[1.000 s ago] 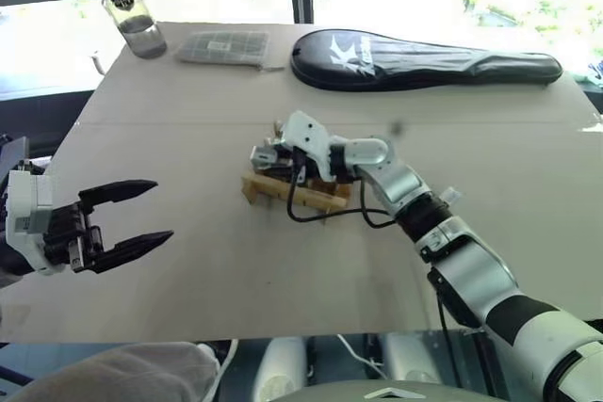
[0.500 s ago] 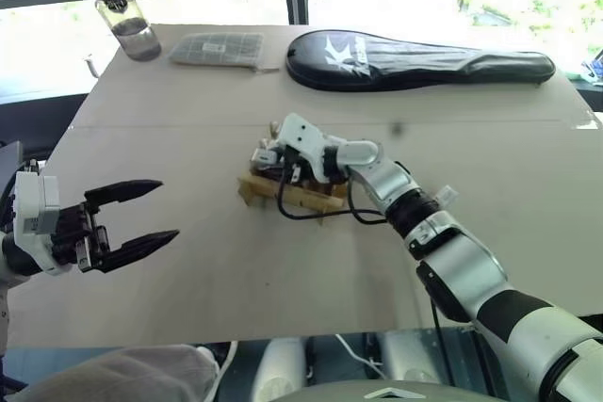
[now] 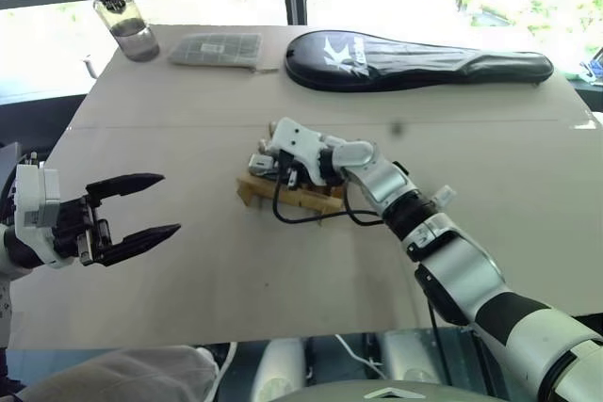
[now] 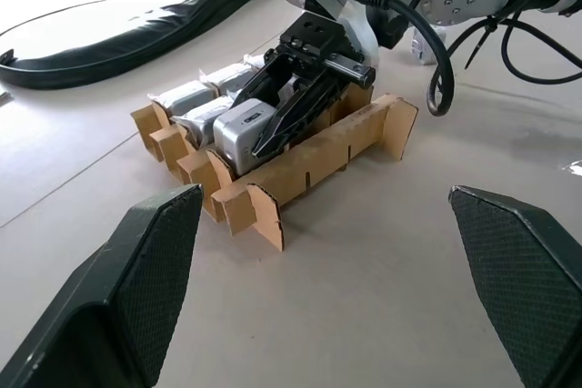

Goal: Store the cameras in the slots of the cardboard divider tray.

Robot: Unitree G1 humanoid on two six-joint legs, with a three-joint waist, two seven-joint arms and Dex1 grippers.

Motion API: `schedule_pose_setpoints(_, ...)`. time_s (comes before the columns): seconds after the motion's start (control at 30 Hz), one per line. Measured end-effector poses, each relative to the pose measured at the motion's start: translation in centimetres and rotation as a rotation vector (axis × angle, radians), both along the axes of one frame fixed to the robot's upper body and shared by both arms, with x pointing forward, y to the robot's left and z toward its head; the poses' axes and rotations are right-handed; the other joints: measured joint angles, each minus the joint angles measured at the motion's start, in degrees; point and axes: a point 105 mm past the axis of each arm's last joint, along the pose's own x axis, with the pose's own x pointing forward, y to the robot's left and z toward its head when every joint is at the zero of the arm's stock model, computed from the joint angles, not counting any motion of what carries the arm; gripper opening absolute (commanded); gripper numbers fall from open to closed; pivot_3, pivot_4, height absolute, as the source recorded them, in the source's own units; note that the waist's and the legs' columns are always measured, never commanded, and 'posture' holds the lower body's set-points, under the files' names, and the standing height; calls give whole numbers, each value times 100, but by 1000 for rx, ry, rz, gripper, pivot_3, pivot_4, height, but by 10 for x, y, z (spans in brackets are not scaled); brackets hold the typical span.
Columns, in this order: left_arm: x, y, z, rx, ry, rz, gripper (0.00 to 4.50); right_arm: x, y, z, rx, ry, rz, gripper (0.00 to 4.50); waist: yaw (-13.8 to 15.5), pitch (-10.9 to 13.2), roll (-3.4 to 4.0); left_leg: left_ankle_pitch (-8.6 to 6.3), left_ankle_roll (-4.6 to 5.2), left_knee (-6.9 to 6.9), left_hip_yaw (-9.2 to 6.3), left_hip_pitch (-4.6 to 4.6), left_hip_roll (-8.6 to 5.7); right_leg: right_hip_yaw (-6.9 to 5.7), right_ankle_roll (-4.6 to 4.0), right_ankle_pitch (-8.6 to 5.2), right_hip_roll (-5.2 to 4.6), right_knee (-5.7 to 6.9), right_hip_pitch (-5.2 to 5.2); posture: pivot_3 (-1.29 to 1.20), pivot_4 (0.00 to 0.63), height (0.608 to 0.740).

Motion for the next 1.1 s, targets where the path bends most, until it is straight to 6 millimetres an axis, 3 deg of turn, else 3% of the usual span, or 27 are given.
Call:
schedule_pose_setpoints(0.2,0,0,0,0,2,-3,4500,-5,1,-3,13,59,9,4016,-2,-4,-2,0,0,0,-1,0,0,6,0,0,-1,0,0,0,150,740)
schedule_pose_setpoints(0.33,1,-1,1,0,-3,-6,4500,-5,-1,-3,23,58,0,4016,-1,-3,-2,1,-1,0,-4,0,0,9,-9,5,-2,3,0,0,150,740)
schedule_pose_setpoints(0.43,2,-3,0,-4,5,-14,4500,-4,-11,-2,37,56,-22,4016,26,-2,0,1,-2,0,-9,-2,0,9,-11,7,-4,2,0,0,150,740)
schedule_pose_setpoints(0.5,5,-7,0,-5,7,-34,4500,-4,-24,9,84,46,-46,4016,65,-3,-1,2,-2,3,-23,-15,-2,-2,-11,7,-6,-4,0,0,150,740)
schedule_pose_setpoints(0.7,15,-24,1,-9,6,-115,4500,-27,-98,47,217,5,-163,4016,83,-15,-22,1,0,0,-22,-25,-5,-15,-9,7,-3,-22,1,0,150,740)
schedule_pose_setpoints(0.83,21,-36,5,-3,-4,-178,4500,-44,-128,47,229,8,-236,4016,72,-14,-19,1,1,-3,-15,-18,0,-26,-9,7,10,-18,0,0,150,740)
schedule_pose_setpoints(0.97,30,-51,12,-11,-17,-262,4500,-47,-195,35,219,-4,-510,4016,169,-15,-21,1,2,7,-12,-11,-2,-27,-6,6,34,-20,12,0,150,740)
schedule_pose_setpoints(1.03,34,-61,14,-12,-24,-309,4500,-51,-237,15,163,-1,-670,4016,224,-16,-23,0,4,11,-13,-6,-4,-27,-5,5,36,-23,21,0,150,740)
schedule_pose_setpoints(1.1,36,-68,14,-11,-19,-344,4500,-56,-263,-1,123,15,-776,4016,233,-14,-21,1,4,12,-8,-5,-4,-18,-4,5,40,-22,20,0,150,740)
